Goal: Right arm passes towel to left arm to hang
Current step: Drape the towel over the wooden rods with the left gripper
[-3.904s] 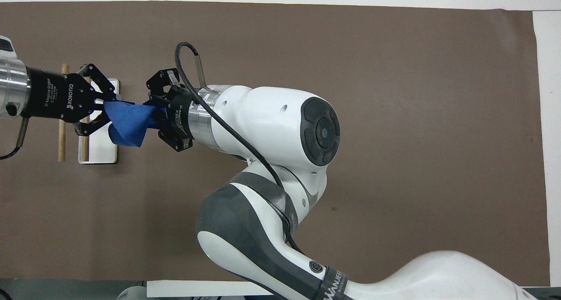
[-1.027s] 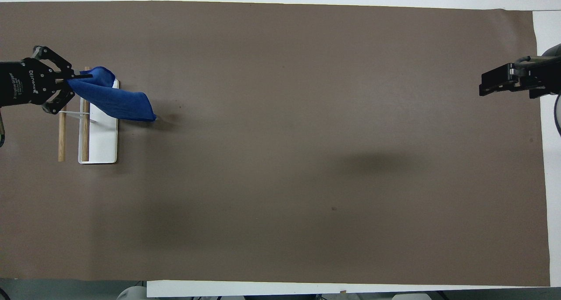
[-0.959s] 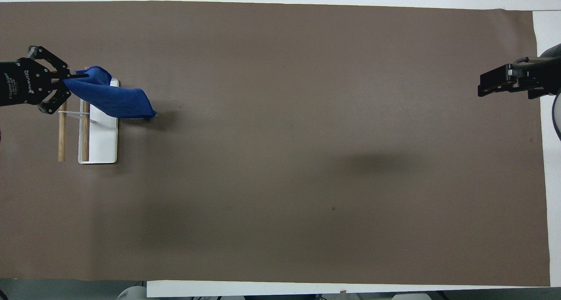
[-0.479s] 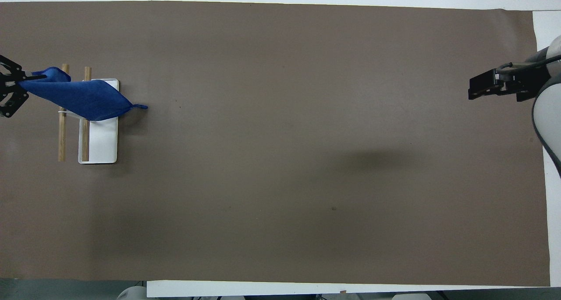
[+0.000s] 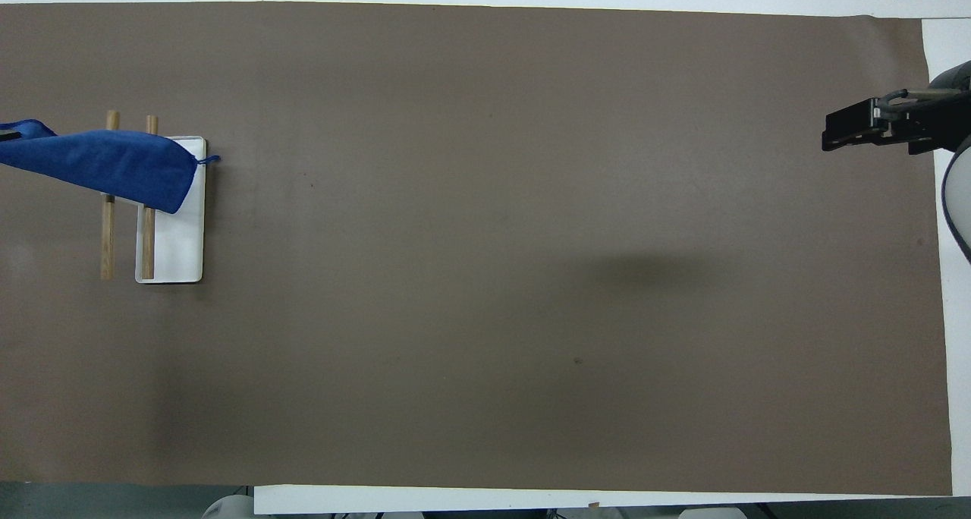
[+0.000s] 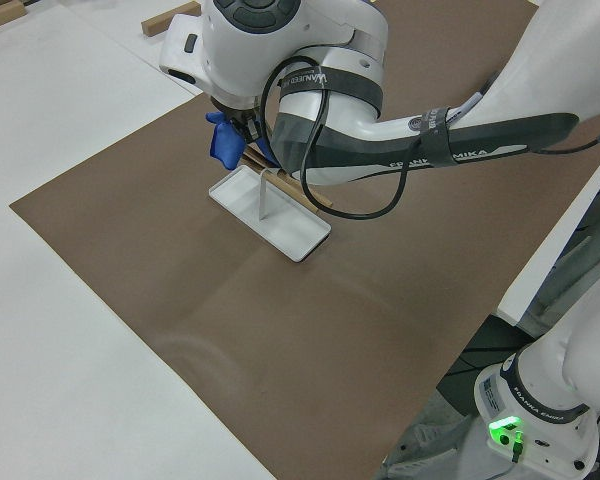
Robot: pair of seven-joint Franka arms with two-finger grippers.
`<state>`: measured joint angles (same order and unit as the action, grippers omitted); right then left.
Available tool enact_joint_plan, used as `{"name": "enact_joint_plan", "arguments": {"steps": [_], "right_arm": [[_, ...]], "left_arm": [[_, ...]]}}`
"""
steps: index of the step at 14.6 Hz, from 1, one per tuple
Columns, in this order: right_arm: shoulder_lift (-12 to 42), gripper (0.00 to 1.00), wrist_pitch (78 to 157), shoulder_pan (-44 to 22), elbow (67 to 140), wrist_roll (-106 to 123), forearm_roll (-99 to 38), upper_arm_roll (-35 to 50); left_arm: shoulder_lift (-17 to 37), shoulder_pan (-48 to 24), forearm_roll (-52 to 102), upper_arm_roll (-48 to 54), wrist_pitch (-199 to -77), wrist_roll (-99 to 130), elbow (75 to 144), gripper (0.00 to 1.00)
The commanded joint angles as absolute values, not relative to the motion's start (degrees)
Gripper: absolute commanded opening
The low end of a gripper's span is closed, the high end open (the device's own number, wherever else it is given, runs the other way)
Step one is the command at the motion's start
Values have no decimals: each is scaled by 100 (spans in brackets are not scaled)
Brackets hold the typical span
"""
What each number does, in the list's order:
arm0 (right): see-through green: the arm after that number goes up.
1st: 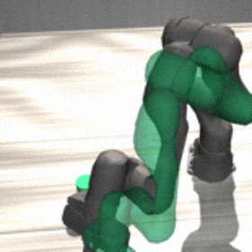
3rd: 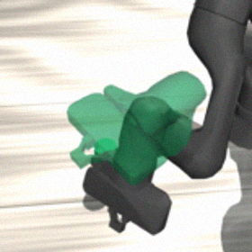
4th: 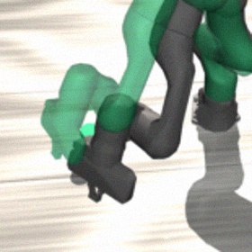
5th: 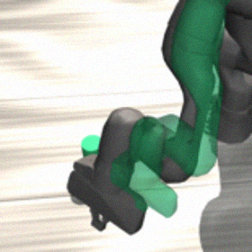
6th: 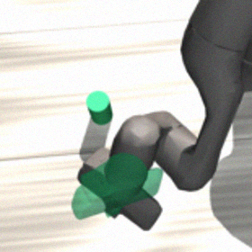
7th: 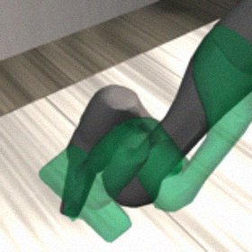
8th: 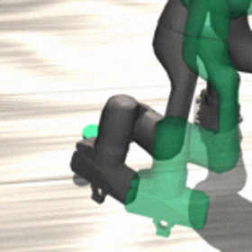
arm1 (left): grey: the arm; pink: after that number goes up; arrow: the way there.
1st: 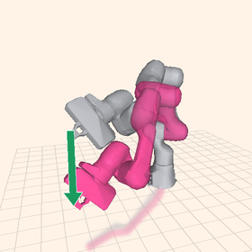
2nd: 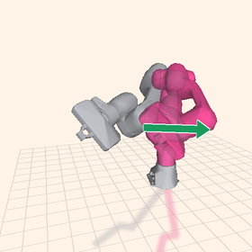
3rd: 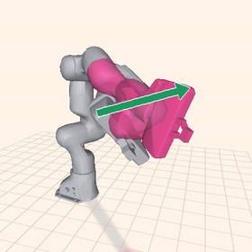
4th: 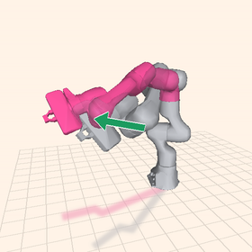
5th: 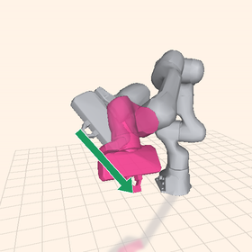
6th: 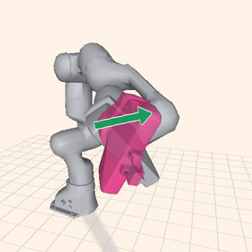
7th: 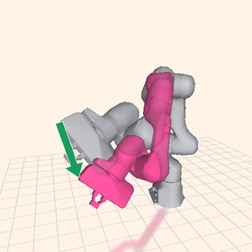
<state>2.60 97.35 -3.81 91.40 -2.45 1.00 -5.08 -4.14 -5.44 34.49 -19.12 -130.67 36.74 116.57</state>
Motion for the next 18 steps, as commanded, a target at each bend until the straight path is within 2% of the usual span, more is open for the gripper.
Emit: {"name": "enact_joint_plan", "arguments": {"steps": [1,4,7,12,18], "right_arm": [[334,99,9694,-264,9026,-97,35,-448],[334,99,9703,-264,9026,-97,35,-431],[334,99,9703,-272,9026,-97,35,-439],[325,99,9703,-272,9035,-97,35,-431],[325,99,9694,-264,9035,-97,35,-431]], "left_arm": [[-492,-563,3472,-1881,-13437,3568,11786,0],[-475,-554,3445,-1898,-13684,3298,11935,0],[-483,-536,3437,-1898,-14325,2752,12497,1],[-606,-545,3297,-1890,-14335,2725,12928,2],[-545,-466,3164,-1890,-14466,2197,13043,2]]}}
